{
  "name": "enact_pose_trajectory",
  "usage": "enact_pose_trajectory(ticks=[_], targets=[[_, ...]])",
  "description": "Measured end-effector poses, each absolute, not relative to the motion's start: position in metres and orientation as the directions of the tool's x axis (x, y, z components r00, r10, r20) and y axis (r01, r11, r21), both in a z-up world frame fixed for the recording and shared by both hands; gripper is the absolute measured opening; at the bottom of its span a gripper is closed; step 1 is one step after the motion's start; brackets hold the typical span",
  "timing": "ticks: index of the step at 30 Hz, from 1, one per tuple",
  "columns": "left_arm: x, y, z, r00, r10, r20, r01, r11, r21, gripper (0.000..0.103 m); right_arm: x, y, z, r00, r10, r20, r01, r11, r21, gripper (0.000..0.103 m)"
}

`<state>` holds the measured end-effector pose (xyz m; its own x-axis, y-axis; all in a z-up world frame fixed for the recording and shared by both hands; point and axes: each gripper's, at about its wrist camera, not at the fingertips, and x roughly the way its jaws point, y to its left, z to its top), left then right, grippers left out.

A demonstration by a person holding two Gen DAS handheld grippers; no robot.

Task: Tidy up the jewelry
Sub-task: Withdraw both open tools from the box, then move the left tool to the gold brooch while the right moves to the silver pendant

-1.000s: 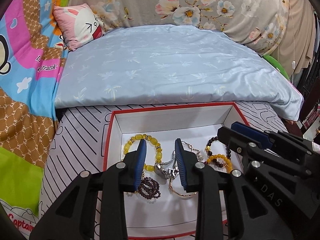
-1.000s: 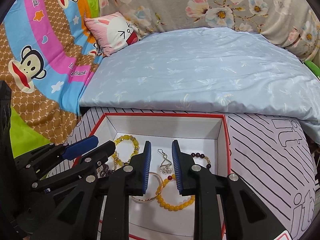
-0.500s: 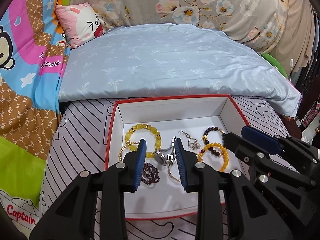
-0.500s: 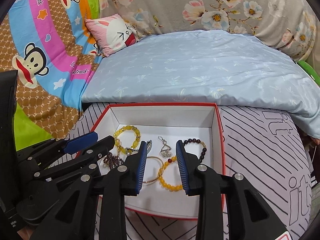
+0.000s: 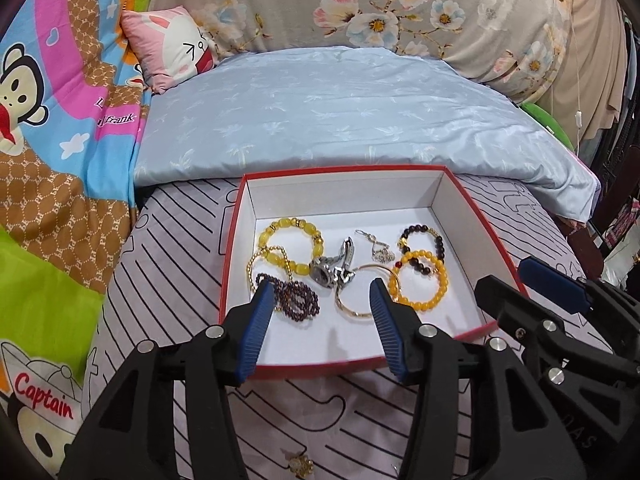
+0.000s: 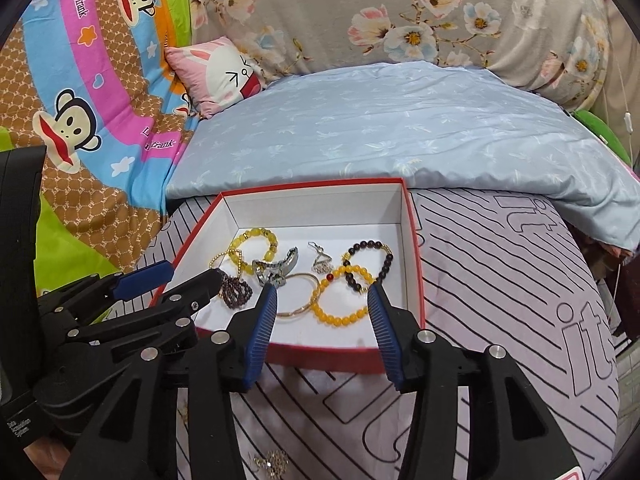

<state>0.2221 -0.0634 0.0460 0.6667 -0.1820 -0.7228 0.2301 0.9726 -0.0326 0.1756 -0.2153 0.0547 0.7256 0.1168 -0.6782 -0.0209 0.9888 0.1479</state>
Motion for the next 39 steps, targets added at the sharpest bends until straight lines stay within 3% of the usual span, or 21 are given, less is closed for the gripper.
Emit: enact_pose_trajectory(ticks=[12, 15, 39], targets=[[0.182, -0.055, 0.032, 0.637, -0.182, -0.749, 0.213, 0.976, -0.056, 0.056, 0.132, -0.211, 0.045, 0.710, 0.128, -0.693, -0.013, 0.986, 0.168, 0.049], [0.171, -0.049, 0.025, 0.626, -0.180, -0.759, 0.201, 0.977, -0.066, 0.062, 0.121, -0.208, 0.038, 0.702, 0.122, -0.701, -0.017, 0.988, 0.155, 0.054], [0.124, 0.008, -0.019, 0.554, -0.143, -0.820, 0.125, 0.988, -0.088, 0.067, 0.092, -0.171, -0.029, 0.571, 0.185, -0.800, -0.083, 0.982, 0.167, 0.054]])
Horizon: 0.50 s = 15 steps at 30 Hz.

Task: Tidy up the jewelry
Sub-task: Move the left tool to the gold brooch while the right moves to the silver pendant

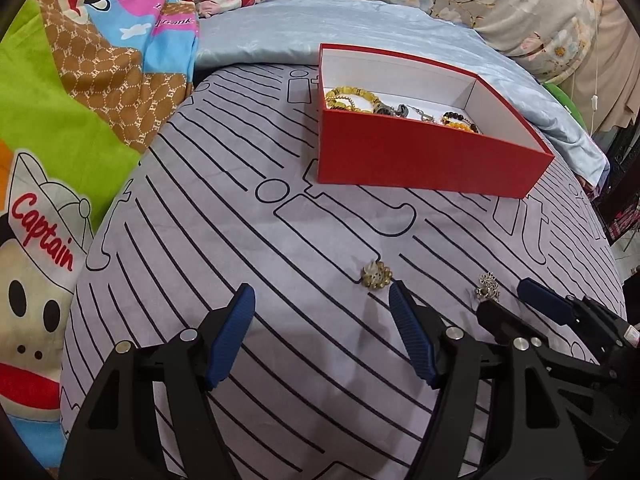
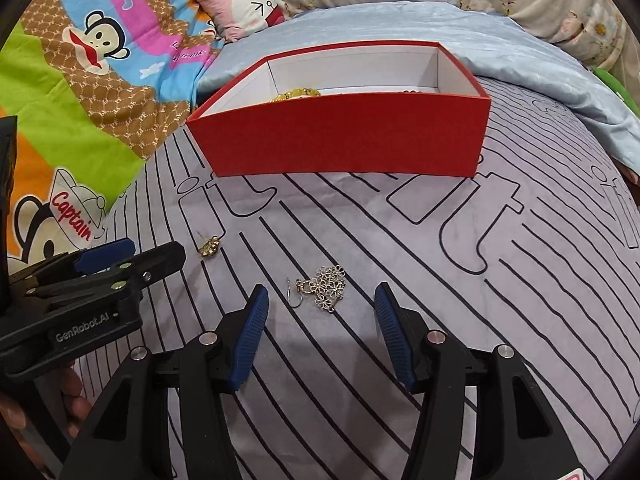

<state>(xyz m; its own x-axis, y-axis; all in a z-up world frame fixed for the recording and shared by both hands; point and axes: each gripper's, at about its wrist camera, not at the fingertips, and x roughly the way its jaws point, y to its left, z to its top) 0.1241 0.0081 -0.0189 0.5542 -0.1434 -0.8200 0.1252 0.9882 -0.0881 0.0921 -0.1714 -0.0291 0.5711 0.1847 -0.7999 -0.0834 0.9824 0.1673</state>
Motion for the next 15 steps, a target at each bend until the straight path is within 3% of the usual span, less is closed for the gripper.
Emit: enact_pose_trajectory(ticks=[6, 11, 15], targets=[[0.1224, 0.0105, -0.0214, 0.551, -0.156, -0.820, 0.130, 0.986, -0.100, 0.067, 0.0955, -0.1650, -0.0330, 0.577, 0.155, -0.802, -0.090, 0.988, 0.125, 0.048], [0.1241, 0.0081, -0.0236, 0.545, -0.164, -0.822, 0.136, 0.985, -0.107, 0.067, 0.0977, -0.1639, -0.0336, 0.587, 0.112, -0.802, -0.085, 0.993, 0.077, 0.029], [0.1277, 0.0060, -0.0283, 0.533, -0.167, -0.829, 0.134, 0.985, -0.113, 0.067, 0.0978, -0.1684, -0.0336, 0.588, 0.107, -0.802, -0.078, 0.994, 0.075, 0.024]])
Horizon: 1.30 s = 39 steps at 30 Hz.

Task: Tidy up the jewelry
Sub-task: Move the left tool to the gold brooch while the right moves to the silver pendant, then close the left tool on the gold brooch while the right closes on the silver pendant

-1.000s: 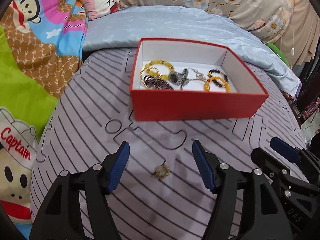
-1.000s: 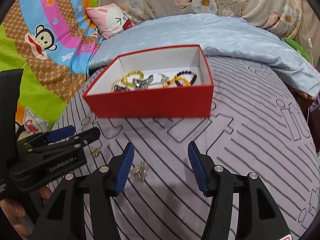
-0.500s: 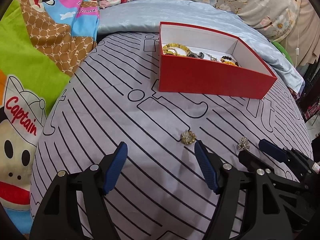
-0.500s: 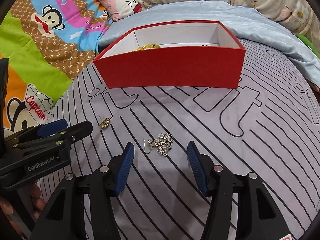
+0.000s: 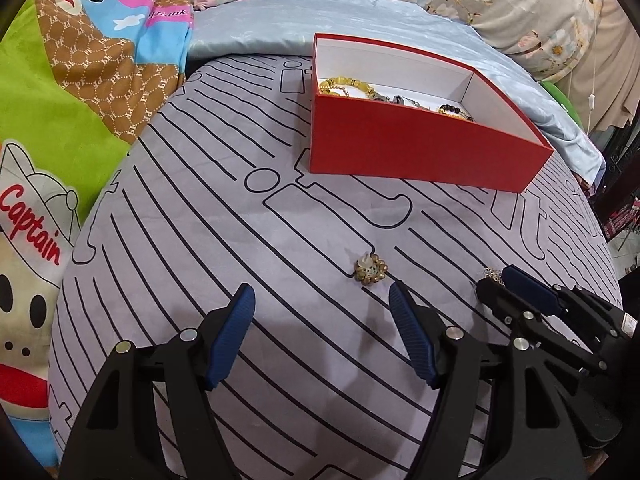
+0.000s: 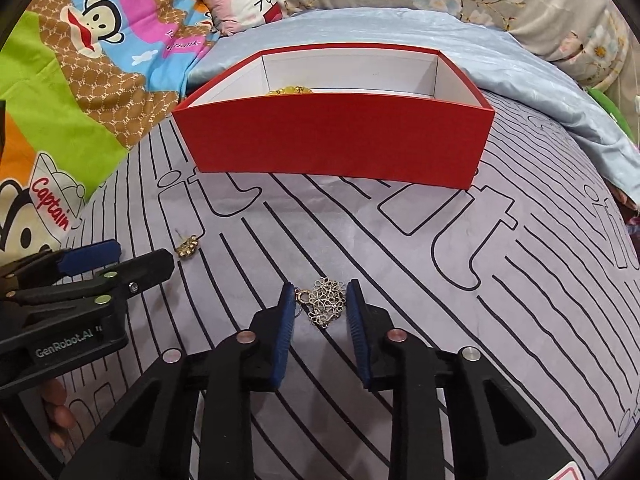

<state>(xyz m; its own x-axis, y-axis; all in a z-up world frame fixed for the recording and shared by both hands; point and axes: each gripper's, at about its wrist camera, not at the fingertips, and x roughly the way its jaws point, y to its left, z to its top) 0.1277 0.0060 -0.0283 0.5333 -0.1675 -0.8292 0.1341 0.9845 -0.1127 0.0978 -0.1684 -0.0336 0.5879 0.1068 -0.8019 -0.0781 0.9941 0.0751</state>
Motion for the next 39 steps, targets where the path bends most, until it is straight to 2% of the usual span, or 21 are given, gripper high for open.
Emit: enact_pose_trajectory(ticks=[11, 23, 26, 39], targets=[[0.133, -0.009, -0.034, 0.534, -0.187, -0.825, 0.169, 0.979, -0.112, 0.065, 0.094, -0.181, -0.027, 0.592, 0.140, -0.794, -0.051, 0.989, 0.136, 0.024], [0.138, -0.016, -0.034, 0.538, -0.203, -0.818, 0.203, 0.973, -0.108, 0.029, 0.094, -0.186, -0.025, 0.597, 0.138, -0.790, -0.036, 0.989, 0.146, 0.024], [0.139, -0.017, -0.034, 0.528, -0.226, -0.818, 0.216, 0.968, -0.127, 0.017, 0.094, -0.188, -0.024, 0.598, 0.140, -0.789, -0.035, 0.988, 0.149, 0.024], [0.136, -0.015, -0.011, 0.538, -0.288, -0.792, 0.234, 0.954, -0.188, 0.017, 0.092, -0.195, -0.006, 0.626, 0.160, -0.763, -0.038, 0.984, 0.175, 0.024]])
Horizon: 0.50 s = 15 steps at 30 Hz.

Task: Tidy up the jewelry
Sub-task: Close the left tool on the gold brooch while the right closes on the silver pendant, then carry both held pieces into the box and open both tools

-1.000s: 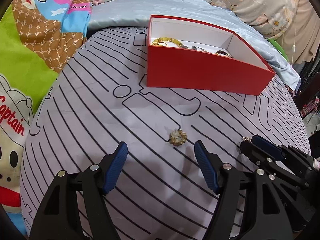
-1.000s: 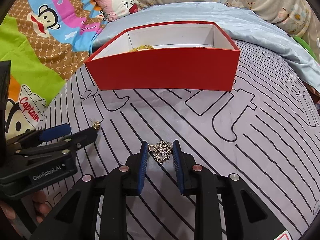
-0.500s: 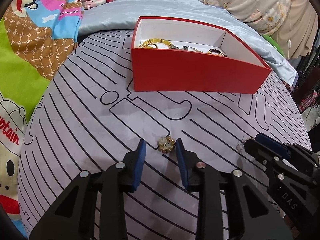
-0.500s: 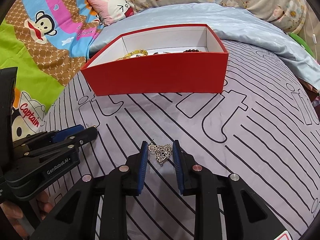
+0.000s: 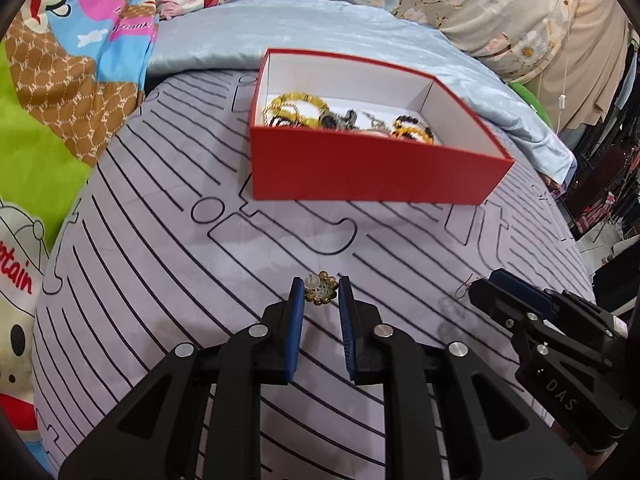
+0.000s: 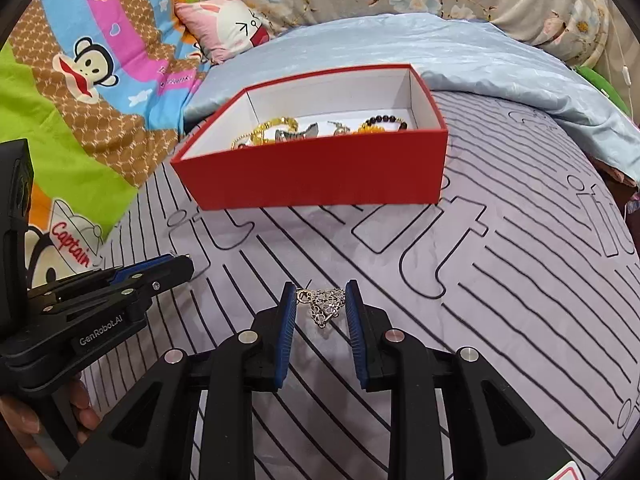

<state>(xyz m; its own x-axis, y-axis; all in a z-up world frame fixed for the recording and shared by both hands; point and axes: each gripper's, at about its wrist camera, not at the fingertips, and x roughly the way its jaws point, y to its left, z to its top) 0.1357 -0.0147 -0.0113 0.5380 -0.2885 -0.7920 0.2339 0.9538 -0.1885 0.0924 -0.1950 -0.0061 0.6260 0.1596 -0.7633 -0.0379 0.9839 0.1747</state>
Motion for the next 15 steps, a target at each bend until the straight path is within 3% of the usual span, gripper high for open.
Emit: enact_pose_trajectory(ticks=[15], targets=[[0.186, -0.040, 0.054, 0.653, -0.298, -0.696, 0.282, 0.949, -0.142, 0.017, 0.145, -0.221, 0.064, 0.737, 0.149, -0.659, -0.062, 0.986, 0.153, 0.024]])
